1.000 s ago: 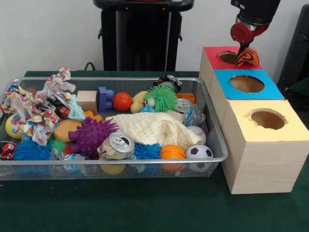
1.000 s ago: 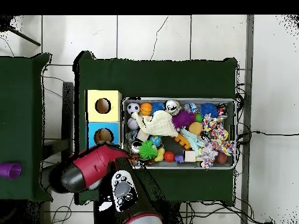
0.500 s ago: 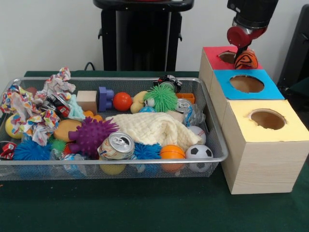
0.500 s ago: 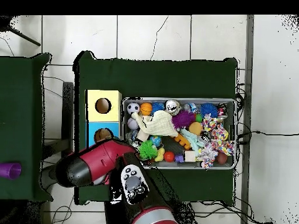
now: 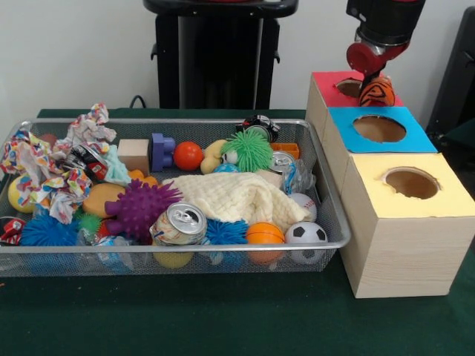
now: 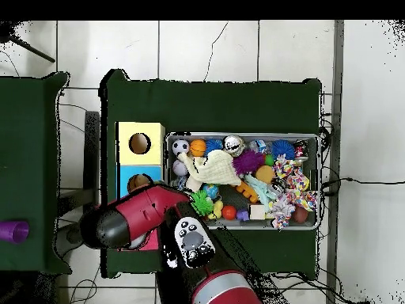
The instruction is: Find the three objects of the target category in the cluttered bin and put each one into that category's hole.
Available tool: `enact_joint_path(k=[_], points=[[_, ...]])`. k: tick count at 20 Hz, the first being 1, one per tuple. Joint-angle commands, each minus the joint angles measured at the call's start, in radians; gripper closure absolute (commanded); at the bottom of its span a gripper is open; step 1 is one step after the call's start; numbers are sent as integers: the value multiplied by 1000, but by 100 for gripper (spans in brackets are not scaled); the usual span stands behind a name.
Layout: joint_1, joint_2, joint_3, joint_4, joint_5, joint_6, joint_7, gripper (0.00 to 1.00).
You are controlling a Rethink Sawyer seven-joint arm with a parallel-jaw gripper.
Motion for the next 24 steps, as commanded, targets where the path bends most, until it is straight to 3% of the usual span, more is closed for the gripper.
enact_joint_path(k=[1,17,24], points=[[-91,1,33,-102,-105,-17,-123,100],[-144,-162,34,176,-51,-162,49,100],[-80,-204,-14,247,-38,-228,144,100]])
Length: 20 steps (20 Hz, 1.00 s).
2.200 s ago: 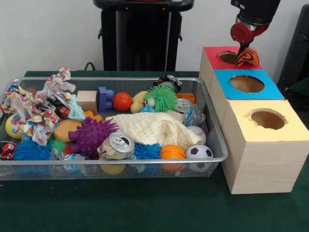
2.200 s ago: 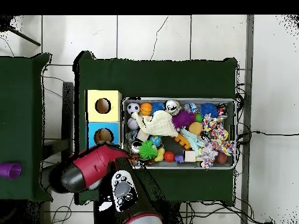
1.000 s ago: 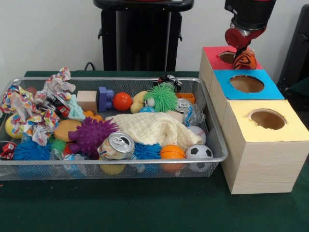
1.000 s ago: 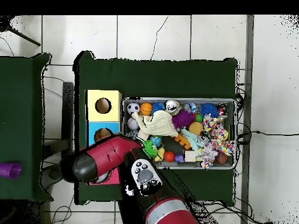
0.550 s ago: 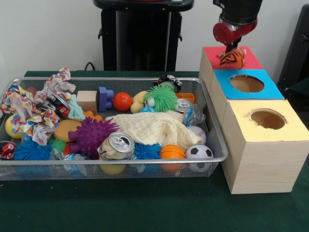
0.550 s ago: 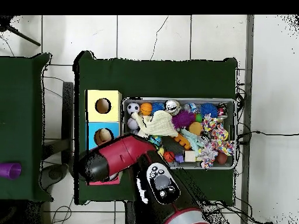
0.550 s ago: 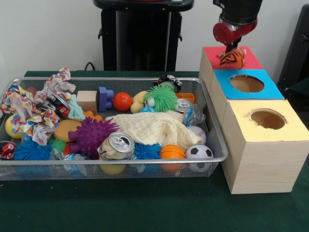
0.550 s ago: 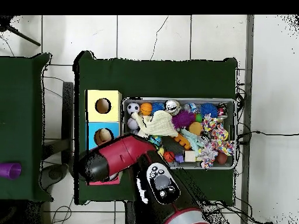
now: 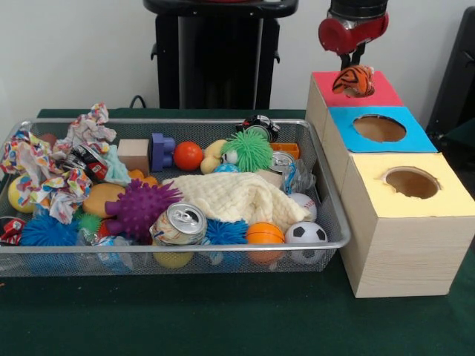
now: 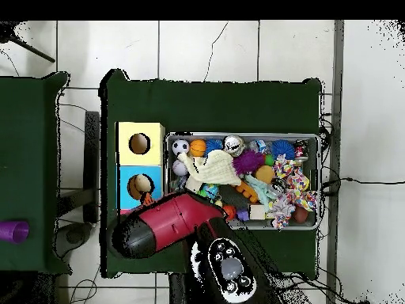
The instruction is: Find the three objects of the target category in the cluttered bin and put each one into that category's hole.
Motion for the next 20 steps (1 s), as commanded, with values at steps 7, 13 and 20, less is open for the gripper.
enact_joint_path(k=[7,13,20], points=[[114,-90,-97,191,-1,-142,220,100],[141,-8,-150,177,-14,-227,223,100],[175,133,-200,72,-31,-284,175,100]])
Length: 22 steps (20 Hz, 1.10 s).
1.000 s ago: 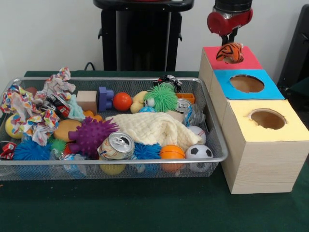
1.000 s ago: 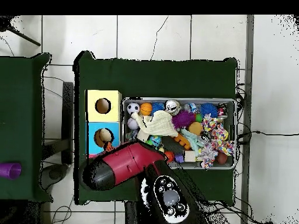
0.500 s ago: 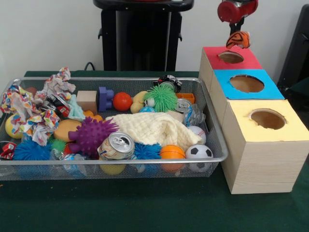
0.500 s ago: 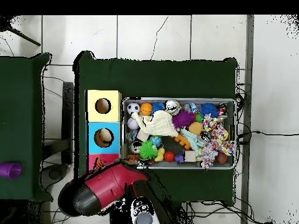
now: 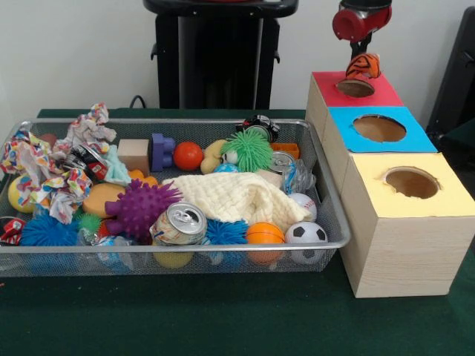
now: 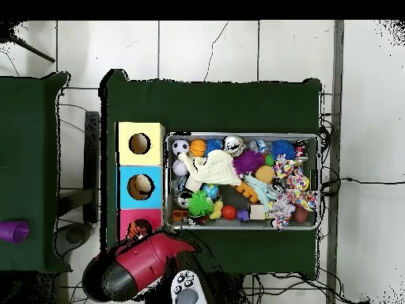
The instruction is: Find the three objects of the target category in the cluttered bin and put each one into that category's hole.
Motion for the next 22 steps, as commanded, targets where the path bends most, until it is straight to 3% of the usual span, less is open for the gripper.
enact_joint_path(k=[1,7,17,22], points=[[8,150,-81,-94,-31,-79,167,100],[50,192,-99,-161,-20,-76,153,100],[105,293,-146,-241,-17,-167,161,100],[117,301,-140,-289,-6,-114,130,100]])
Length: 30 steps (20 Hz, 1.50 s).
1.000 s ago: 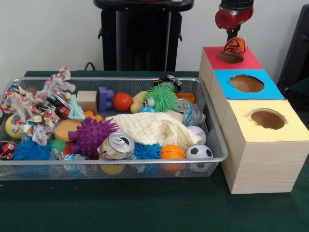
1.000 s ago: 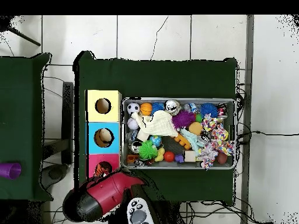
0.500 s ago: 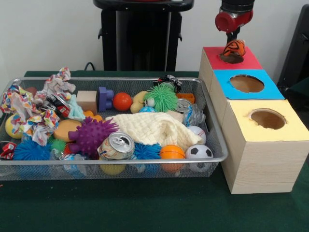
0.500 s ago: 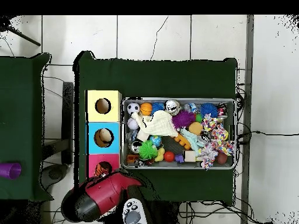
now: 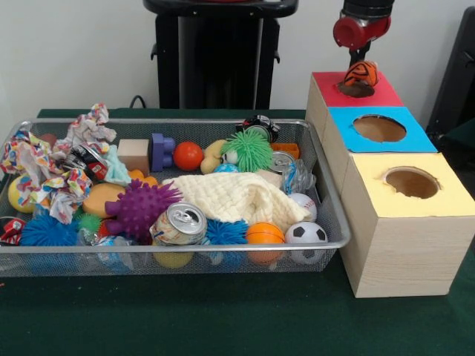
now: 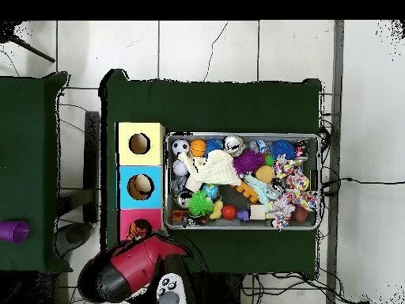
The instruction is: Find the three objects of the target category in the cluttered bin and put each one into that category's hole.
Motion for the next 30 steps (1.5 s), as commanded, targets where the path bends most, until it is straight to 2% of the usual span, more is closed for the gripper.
enact_joint_path(k=[1,5,30], points=[[-4,266,-9,-258,-16,-76,116,100],[-30,286,34,-287,-2,-24,74,100],[2,303,22,-396,-38,12,91,100]])
